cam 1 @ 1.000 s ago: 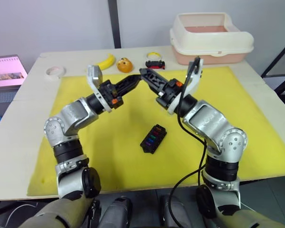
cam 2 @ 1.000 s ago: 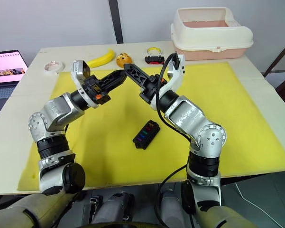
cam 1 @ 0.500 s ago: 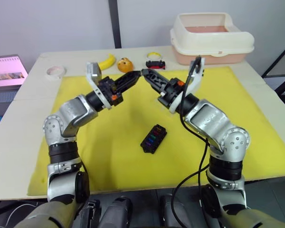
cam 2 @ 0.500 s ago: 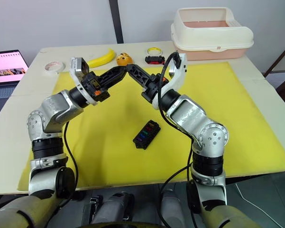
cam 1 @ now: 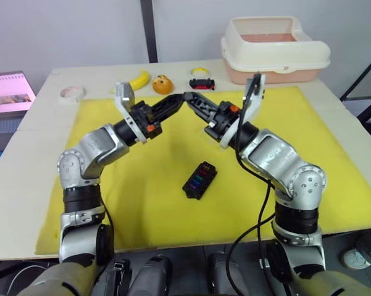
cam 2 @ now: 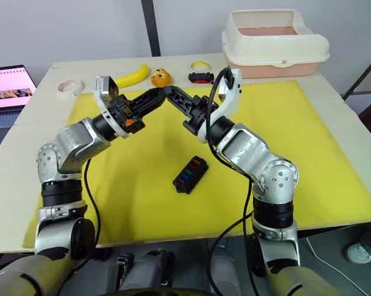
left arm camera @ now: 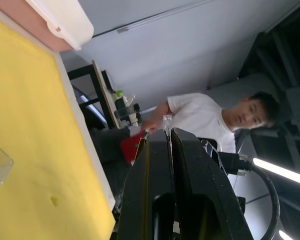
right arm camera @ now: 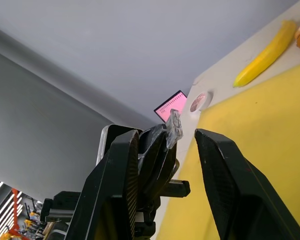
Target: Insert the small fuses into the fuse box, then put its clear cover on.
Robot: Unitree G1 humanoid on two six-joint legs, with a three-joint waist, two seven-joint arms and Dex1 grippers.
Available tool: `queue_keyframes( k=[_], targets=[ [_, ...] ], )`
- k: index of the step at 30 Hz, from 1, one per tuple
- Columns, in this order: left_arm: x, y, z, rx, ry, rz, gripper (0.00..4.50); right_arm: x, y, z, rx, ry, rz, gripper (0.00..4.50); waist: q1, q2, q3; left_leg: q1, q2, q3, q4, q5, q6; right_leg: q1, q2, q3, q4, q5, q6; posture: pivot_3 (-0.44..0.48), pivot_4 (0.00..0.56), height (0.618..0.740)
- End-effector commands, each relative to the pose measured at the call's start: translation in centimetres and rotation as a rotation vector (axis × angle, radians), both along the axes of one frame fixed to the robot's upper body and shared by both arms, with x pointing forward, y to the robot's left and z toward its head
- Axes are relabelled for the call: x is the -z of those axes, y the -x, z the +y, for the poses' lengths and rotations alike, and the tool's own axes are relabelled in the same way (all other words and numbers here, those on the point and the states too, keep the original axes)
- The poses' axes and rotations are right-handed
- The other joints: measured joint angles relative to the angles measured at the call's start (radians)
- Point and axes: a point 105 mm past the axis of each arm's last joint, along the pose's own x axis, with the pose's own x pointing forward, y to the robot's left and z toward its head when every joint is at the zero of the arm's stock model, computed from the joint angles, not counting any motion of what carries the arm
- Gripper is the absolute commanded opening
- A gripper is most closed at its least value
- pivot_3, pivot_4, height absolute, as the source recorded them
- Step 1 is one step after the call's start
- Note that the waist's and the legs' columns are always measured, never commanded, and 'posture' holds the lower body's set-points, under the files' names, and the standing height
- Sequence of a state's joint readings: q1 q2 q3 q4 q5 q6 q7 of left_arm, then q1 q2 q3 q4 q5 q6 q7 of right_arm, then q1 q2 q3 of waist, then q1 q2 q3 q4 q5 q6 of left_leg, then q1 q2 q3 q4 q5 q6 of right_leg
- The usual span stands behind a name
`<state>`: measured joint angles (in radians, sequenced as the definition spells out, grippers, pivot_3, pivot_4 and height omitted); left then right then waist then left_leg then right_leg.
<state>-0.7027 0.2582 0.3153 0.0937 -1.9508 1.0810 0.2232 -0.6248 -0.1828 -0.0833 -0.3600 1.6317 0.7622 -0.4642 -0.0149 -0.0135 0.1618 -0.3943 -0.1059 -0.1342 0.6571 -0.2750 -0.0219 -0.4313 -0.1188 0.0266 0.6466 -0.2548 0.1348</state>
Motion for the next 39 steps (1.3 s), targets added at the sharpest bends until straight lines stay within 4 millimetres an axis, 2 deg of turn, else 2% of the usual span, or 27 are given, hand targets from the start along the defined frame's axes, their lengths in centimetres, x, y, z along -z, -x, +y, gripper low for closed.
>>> queue_keyframes(
  k=[1, 12, 15, 17, 25, 29, 32, 34, 38, 39],
  targets=[
    [-0.8, 0.6, 0.1, 0.017, 0.009, -0.046, 0.00, -1.4, 0.8, 0.2, -0.023, -0.024, -0.062, 1.89, 0.001, 0.000, 0.000, 0.000, 0.000, 0.000, 0.000, 0.000, 0.000, 0.000, 0.000, 0.000, 0.000, 0.000, 0.000, 0.000, 0.150, 0.740],
    [-0.6, 0.9, 0.1, 0.027, 0.011, -0.055, 0.00, -1.4, 0.8, 0.5, -0.039, -0.013, -0.063, 1.89, 0.000, 0.000, 0.000, 0.000, 0.000, 0.000, 0.000, 0.000, 0.000, 0.000, 0.000, 0.000, 0.000, 0.000, 0.000, 0.000, 0.150, 0.740],
    [-0.4, 0.9, 0.2, 0.022, -0.003, -0.052, 0.00, -1.7, 0.9, 0.5, -0.042, -0.030, -0.070, 0.99, 0.000, 0.000, 0.000, 0.000, 0.000, 0.000, 0.000, 0.000, 0.000, 0.000, 0.000, 0.000, 0.000, 0.000, 0.000, 0.000, 0.150, 0.740],
    [-0.4, 0.7, 0.3, 0.016, 0.000, -0.047, 0.00, -1.8, 0.9, 0.5, -0.044, -0.032, -0.073, 0.10, 0.000, 0.000, 0.000, 0.000, 0.000, 0.000, 0.000, 0.000, 0.000, 0.000, 0.000, 0.000, 0.000, 0.000, 0.000, 0.000, 0.150, 0.740],
    [-0.3, 0.6, 0.1, 0.018, -0.001, -0.042, 0.00, -1.9, 1.1, 0.7, -0.061, -0.025, -0.086, 0.04, 0.001, 0.000, 0.000, 0.000, 0.000, 0.000, 0.000, 0.000, 0.000, 0.000, 0.000, 0.000, -0.001, 0.000, 0.000, 0.000, 0.150, 0.740],
    [0.1, 0.8, 0.2, 0.019, -0.055, -0.080, 0.00, -2.0, 1.4, 0.4, -0.068, -0.017, -0.103, 0.04, 0.000, 0.000, 0.000, 0.000, 0.000, 0.000, 0.000, 0.000, 0.000, 0.000, 0.000, 0.000, -0.001, 0.000, 0.000, 0.000, 0.150, 0.740],
    [0.4, 1.5, 0.8, 0.031, -0.169, -0.171, 1.03, -1.9, 1.7, -0.3, -0.068, 0.032, -0.135, 0.00, 0.000, 0.000, 0.000, 0.000, 0.000, 0.000, -0.001, 0.000, 0.000, 0.000, 0.000, 0.000, -0.001, 0.000, 0.000, 0.000, 0.150, 0.740],
    [0.9, 2.5, 1.0, 0.061, -0.315, -0.284, 2.01, -1.6, 2.1, -0.9, -0.066, 0.116, -0.173, 0.00, -0.002, 0.001, 0.000, 0.000, 0.000, 0.000, -0.002, 0.000, 0.000, 0.000, 0.000, 0.000, -0.001, 0.000, 0.000, 0.000, 0.150, 0.740],
    [4.6, 4.7, 1.1, 0.183, -0.710, -0.584, 4.13, 0.1, 3.1, -2.3, -0.062, 0.370, -0.252, 0.00, -0.002, 0.003, 0.001, 0.002, 0.000, 0.002, -0.008, 0.000, 0.000, 0.000, 0.000, 0.000, -0.005, 0.000, -0.001, 0.000, 0.150, 0.740],
    [5.2, 5.2, 1.3, 0.224, -0.750, -0.635, 4.41, 0.7, 3.3, -2.5, -0.063, 0.431, -0.264, 0.00, -0.001, 0.004, 0.001, 0.003, 0.000, 0.002, -0.010, 0.000, 0.000, 0.001, 0.001, 0.000, -0.008, 0.000, -0.001, 0.000, 0.150, 0.740]
  ],
)
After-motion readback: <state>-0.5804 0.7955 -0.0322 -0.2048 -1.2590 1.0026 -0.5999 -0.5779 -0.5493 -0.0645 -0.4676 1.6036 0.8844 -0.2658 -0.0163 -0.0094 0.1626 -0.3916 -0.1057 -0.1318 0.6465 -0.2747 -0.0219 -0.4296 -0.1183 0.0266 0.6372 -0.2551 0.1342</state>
